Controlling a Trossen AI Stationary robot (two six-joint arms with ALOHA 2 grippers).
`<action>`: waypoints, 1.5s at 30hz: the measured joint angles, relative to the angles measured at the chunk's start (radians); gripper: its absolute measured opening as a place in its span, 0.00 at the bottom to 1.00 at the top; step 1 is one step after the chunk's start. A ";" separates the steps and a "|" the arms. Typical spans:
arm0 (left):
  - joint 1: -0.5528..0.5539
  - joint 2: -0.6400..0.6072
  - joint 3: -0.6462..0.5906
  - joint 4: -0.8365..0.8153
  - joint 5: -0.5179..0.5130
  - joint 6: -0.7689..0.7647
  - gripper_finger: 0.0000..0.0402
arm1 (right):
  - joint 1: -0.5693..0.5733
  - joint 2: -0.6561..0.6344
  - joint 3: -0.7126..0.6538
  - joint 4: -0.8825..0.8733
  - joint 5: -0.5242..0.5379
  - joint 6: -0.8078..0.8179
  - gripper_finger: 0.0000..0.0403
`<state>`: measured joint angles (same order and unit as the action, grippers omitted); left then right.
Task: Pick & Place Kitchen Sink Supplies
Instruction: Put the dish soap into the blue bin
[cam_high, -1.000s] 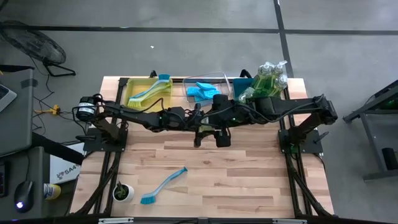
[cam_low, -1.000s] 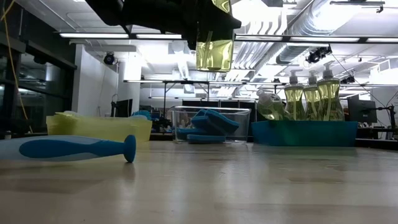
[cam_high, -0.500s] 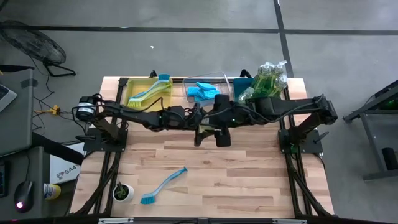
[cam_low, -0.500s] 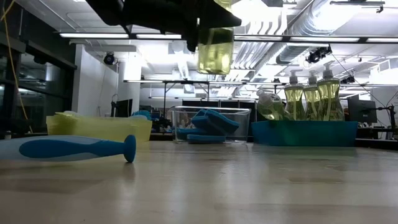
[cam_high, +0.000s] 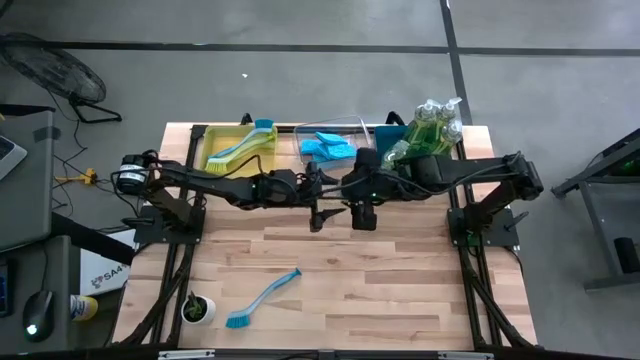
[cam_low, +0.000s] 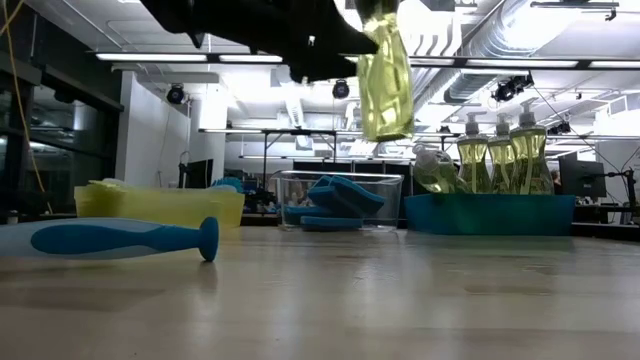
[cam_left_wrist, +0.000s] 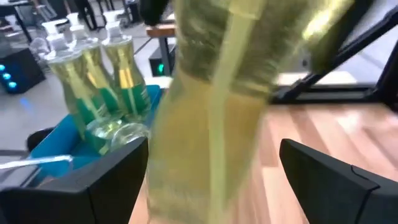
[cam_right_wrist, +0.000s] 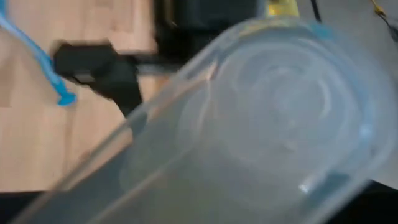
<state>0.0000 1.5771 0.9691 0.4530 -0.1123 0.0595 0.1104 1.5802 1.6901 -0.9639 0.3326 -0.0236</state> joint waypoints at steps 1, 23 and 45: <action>0.000 -0.008 0.000 -0.023 -0.011 0.004 0.89 | 0.000 -0.002 0.000 -0.013 0.016 0.009 0.66; -0.001 -0.068 -0.001 -0.219 -0.107 -0.037 0.89 | -0.471 -0.311 -0.286 0.095 0.209 0.087 0.66; -0.001 -0.067 -0.001 -0.225 -0.107 -0.065 0.89 | -0.879 -0.312 -0.652 0.572 -0.125 0.066 0.66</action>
<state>-0.0006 1.5098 0.9684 0.2283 -0.2195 -0.0059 -0.7685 1.2678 1.0378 -0.3920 0.2077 0.0425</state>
